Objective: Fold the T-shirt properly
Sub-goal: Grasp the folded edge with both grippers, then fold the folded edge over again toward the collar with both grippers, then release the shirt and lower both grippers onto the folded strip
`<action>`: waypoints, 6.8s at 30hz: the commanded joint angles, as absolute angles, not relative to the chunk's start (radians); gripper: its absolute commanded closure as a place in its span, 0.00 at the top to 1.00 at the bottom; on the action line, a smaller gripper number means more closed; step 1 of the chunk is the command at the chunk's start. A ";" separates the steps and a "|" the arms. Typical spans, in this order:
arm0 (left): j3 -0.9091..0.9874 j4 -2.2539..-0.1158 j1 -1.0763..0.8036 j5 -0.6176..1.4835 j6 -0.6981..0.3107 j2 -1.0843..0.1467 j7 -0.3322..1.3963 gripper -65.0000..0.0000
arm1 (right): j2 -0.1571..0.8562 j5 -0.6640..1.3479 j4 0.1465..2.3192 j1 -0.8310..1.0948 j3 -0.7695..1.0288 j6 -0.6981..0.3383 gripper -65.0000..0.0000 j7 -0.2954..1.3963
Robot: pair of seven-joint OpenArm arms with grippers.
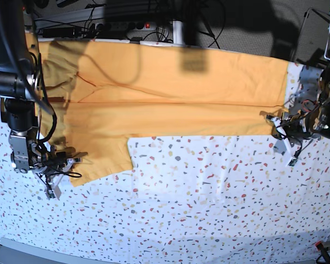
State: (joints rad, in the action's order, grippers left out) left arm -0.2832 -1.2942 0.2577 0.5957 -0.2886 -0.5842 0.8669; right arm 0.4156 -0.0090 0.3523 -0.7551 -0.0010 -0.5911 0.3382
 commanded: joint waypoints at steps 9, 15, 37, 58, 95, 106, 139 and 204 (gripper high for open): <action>-0.276 -1.330 0.282 0.550 -0.289 -0.601 0.891 0.00 | 0.466 0.060 0.468 -0.776 0.000 -0.629 0.00 0.398; -0.276 -1.458 0.278 0.540 -0.289 -0.596 0.913 0.00 | 0.522 0.179 0.603 -0.680 0.000 -0.698 0.00 0.439; -0.089 -1.914 -0.037 0.419 -0.207 -0.599 0.974 0.00 | 0.685 0.586 1.454 -0.036 0.344 -0.698 0.00 0.667; -0.030 -1.937 -0.202 0.419 -0.209 -0.599 1.012 0.00 | 0.684 0.685 1.763 0.332 0.570 -0.698 0.00 0.727; -0.030 -1.937 -0.202 0.445 -0.209 -0.652 1.153 0.00 | 0.675 0.693 1.825 0.469 0.570 -0.698 0.00 0.918; -0.030 -1.937 -0.202 0.483 -0.225 -0.652 1.156 0.00 | 0.676 0.681 1.825 0.501 0.570 -0.698 0.00 0.996; -0.030 -1.937 -0.202 0.416 -0.232 -0.652 1.182 0.41 | 0.676 0.681 1.825 0.501 0.570 -0.698 0.61 1.068; -0.041 -0.954 0.308 0.382 -0.420 -0.248 0.702 0.45 | 0.376 0.403 1.085 -0.051 0.333 -0.698 0.61 0.761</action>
State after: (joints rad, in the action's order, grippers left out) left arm -0.0330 -0.9688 0.3141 0.4274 -0.4446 -0.2531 0.6144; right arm 0.3744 0.4770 1.1007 -0.0757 0.3378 -0.7021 0.6308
